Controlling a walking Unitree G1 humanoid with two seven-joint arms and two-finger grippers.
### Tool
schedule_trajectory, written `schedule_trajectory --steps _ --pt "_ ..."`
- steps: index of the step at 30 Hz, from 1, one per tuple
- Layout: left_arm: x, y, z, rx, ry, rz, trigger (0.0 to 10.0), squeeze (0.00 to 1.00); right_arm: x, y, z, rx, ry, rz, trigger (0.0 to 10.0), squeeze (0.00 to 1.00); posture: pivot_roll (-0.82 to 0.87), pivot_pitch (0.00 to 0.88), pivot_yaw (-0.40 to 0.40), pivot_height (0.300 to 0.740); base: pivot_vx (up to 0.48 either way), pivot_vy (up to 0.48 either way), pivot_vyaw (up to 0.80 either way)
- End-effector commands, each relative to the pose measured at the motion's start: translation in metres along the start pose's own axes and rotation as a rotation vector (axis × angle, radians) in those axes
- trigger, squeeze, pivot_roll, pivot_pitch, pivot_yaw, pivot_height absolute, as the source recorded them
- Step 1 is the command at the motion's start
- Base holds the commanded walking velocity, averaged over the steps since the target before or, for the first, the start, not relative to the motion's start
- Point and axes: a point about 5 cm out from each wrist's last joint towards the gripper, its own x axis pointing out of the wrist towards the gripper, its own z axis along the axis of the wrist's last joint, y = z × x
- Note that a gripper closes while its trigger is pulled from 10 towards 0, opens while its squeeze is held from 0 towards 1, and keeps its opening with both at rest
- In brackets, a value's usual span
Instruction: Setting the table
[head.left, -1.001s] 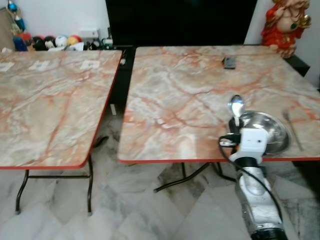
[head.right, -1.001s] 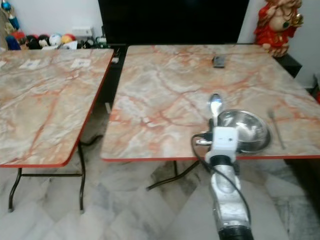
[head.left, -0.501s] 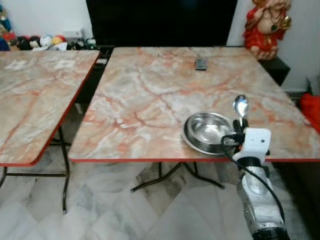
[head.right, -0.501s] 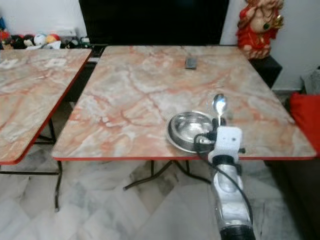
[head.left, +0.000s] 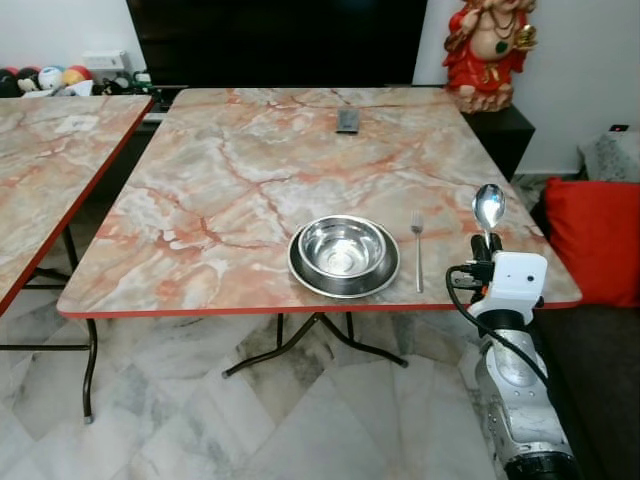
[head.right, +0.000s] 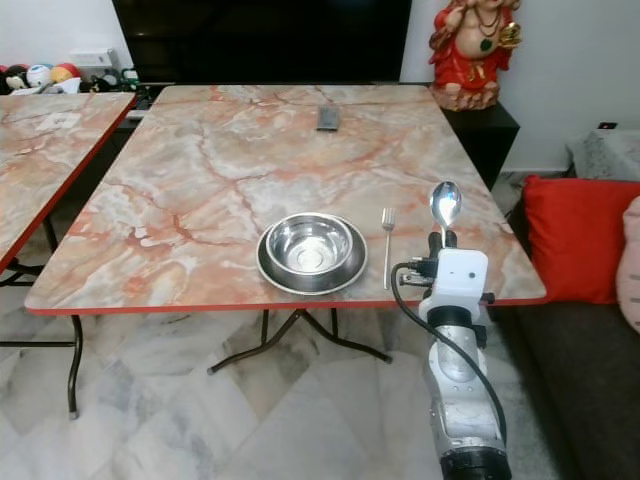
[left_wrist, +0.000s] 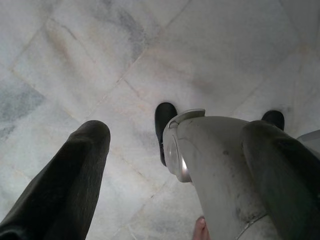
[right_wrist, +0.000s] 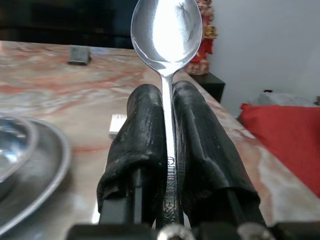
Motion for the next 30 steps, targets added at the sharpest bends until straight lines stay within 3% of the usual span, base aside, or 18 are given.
schedule_trajectory --steps 1,30 --pt "-0.0028 0.0036 -0.0086 -0.012 0.032 0.013 10.0 0.0 0.001 0.0012 0.0017 0.01 -0.009 -0.001 10.0 0.0 -0.03 0.067 0.0 0.74 0.0 0.0 0.0" --pt "-0.0031 0.0038 -0.0089 -0.015 0.03 0.014 10.0 0.0 0.0051 -0.0021 0.0044 0.017 -0.027 -0.041 10.0 0.0 -0.02 0.052 0.001 0.74 0.258 0.0 0.0"
